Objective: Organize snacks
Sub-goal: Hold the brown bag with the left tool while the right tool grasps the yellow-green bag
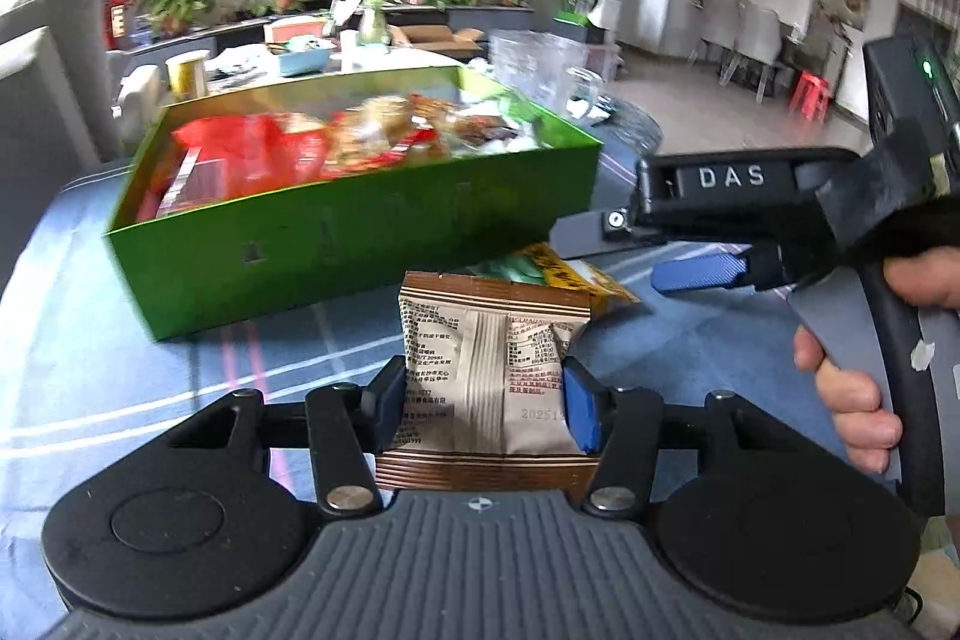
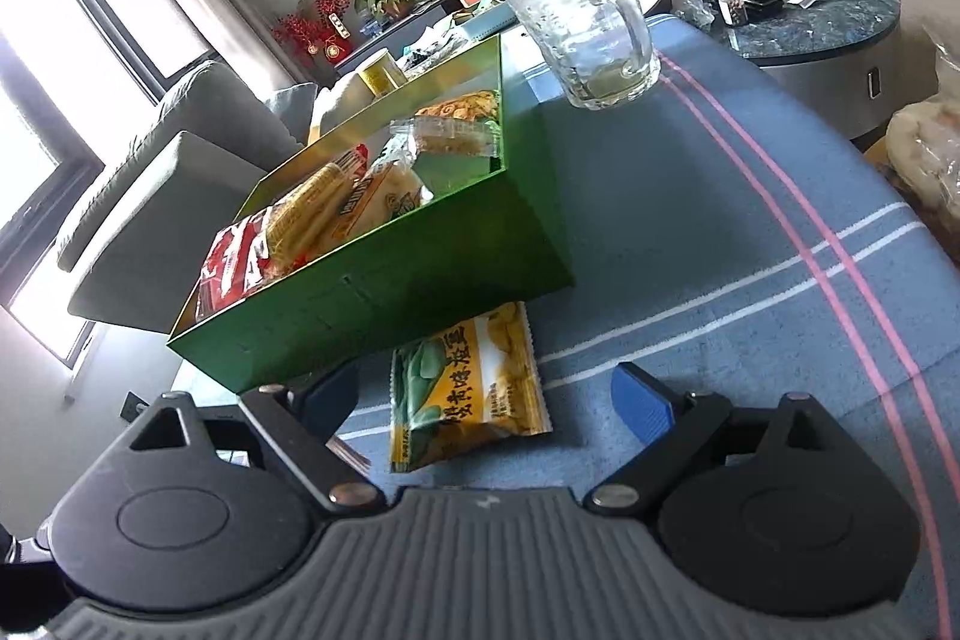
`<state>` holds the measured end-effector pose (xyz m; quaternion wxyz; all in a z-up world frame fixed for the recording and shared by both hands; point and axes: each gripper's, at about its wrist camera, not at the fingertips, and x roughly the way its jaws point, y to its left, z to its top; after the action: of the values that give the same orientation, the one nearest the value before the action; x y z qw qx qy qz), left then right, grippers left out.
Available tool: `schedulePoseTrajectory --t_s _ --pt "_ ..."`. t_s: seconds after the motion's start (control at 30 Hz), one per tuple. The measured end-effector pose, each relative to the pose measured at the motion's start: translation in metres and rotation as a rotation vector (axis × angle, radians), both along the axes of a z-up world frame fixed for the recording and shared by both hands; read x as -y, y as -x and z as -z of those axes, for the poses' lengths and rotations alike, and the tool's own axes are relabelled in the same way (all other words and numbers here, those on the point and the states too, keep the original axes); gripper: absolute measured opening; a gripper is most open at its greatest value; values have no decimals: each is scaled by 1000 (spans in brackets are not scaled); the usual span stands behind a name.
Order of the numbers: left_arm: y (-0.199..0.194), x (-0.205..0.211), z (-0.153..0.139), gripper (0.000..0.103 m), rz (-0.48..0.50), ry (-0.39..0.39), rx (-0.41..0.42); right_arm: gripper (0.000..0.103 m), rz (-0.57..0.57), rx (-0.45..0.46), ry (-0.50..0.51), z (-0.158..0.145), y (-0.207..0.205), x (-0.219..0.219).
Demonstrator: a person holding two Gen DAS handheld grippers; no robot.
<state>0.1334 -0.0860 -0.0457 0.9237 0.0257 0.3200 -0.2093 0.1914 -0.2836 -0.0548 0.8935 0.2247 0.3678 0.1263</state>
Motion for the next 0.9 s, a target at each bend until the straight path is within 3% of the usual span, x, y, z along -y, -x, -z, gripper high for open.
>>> schedulePoseTrajectory --t_s 0.4,0.7,0.9 --pt "13 -62 -8 50 -209 61 31 78 -70 -7 47 2 6 -40" --pt "17 -101 -12 50 -342 90 66 77 -342 84 33 -2 43 -74" --pt "18 -107 -7 50 -355 100 49 77 -231 209 225 -13 47 -68"
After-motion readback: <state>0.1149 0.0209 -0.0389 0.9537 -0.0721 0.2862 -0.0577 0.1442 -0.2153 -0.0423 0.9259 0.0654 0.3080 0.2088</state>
